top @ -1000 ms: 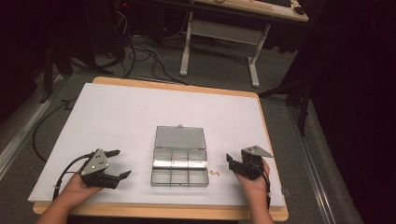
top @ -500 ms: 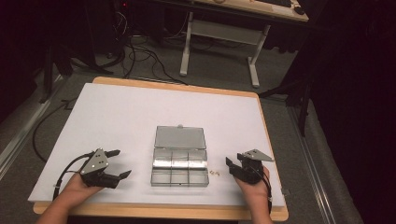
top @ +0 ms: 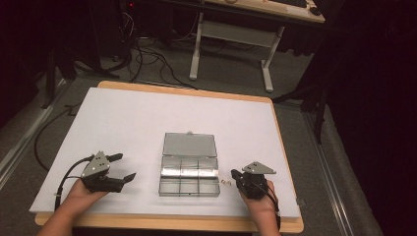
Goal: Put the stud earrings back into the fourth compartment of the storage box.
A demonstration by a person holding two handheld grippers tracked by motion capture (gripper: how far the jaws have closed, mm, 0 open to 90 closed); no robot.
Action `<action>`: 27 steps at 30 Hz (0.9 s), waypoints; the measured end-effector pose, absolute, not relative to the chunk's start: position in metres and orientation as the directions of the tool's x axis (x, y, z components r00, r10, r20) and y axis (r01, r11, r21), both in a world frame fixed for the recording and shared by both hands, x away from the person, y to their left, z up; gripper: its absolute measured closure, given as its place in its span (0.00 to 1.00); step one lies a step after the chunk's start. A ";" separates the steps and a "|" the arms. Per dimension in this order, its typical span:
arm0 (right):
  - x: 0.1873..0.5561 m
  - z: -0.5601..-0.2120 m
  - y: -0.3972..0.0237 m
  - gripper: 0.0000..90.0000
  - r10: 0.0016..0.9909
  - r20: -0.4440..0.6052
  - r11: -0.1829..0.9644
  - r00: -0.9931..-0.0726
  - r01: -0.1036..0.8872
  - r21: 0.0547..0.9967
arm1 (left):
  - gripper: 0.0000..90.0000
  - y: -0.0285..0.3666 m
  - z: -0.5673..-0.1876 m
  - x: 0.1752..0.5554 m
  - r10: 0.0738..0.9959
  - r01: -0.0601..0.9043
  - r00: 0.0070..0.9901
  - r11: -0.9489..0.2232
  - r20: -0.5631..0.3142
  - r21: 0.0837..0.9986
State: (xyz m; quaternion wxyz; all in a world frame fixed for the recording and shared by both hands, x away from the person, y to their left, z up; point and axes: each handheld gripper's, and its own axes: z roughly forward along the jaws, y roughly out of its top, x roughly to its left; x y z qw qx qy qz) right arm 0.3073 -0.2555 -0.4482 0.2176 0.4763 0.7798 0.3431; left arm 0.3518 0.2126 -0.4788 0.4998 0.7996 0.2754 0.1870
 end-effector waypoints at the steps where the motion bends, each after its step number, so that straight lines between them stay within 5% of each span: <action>1: 0.307 -0.449 -0.254 1.00 0.888 -0.011 0.317 -0.459 0.595 0.738 | 0.18 0.213 -0.478 0.352 0.634 0.255 0.773 -0.342 0.022 0.905; 27: 0.312 -0.462 -0.254 1.00 0.884 0.010 0.342 -0.467 0.663 0.666 | 0.17 0.213 -0.482 0.354 0.611 0.255 0.792 -0.351 0.014 0.901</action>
